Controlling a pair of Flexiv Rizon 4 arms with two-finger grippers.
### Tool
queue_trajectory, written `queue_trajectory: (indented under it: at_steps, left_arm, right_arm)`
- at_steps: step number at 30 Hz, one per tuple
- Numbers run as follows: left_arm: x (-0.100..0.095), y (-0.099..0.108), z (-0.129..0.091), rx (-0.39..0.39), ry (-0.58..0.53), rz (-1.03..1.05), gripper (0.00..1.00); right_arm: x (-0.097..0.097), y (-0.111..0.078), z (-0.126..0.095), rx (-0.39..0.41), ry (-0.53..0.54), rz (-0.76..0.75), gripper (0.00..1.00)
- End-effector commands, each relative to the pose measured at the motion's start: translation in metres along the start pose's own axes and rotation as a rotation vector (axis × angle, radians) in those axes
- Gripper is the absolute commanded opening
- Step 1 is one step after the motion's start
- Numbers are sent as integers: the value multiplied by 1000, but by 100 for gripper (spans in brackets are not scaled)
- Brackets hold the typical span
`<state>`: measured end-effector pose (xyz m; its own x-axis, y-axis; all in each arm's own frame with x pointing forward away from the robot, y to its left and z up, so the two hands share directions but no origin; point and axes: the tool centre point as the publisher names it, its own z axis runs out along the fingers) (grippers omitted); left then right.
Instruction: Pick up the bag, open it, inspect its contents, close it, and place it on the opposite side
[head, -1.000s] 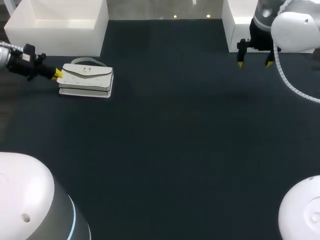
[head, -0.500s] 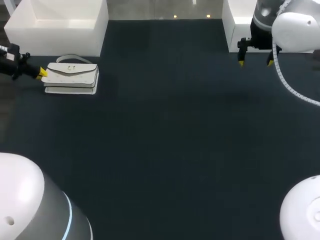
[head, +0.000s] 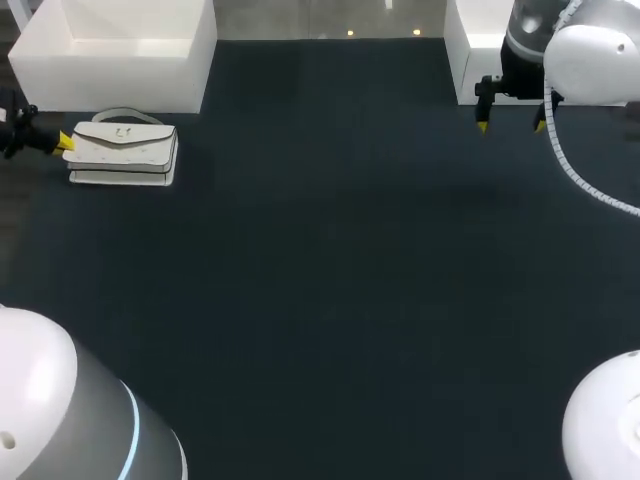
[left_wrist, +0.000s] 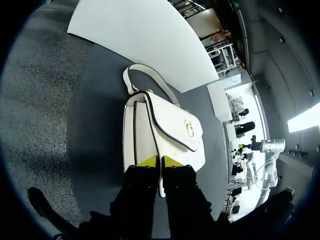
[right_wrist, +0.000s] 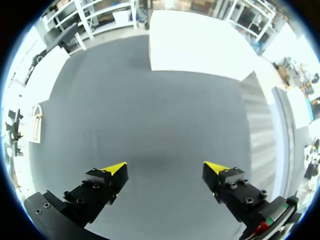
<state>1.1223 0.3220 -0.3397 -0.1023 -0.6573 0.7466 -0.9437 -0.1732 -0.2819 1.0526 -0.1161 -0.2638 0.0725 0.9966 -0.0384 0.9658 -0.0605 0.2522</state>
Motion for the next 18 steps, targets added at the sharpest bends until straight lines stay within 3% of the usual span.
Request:
queue_trajectory:
  at_steps: [1,7,16,17,18]
  left_arm:
    - [-15,-14,-7,-191,99,-1,0]
    - [-28,-22,-9,-200,99,-22,0]
    - [-30,-29,-7,-211,92,-17,0]
    - [-29,-29,-9,-211,91,-14,21]
    - [-28,-29,-11,-208,90,-10,50]
  right_arm:
    - [0,0,-1,0,-2,0,100]
    - [0,0,-1,0,-2,0,100]
    - [0,0,-1,0,-2,0,100]
    - [0,0,-1,0,-2,0,100]
    - [0,0,-1,0,-2,0,100]
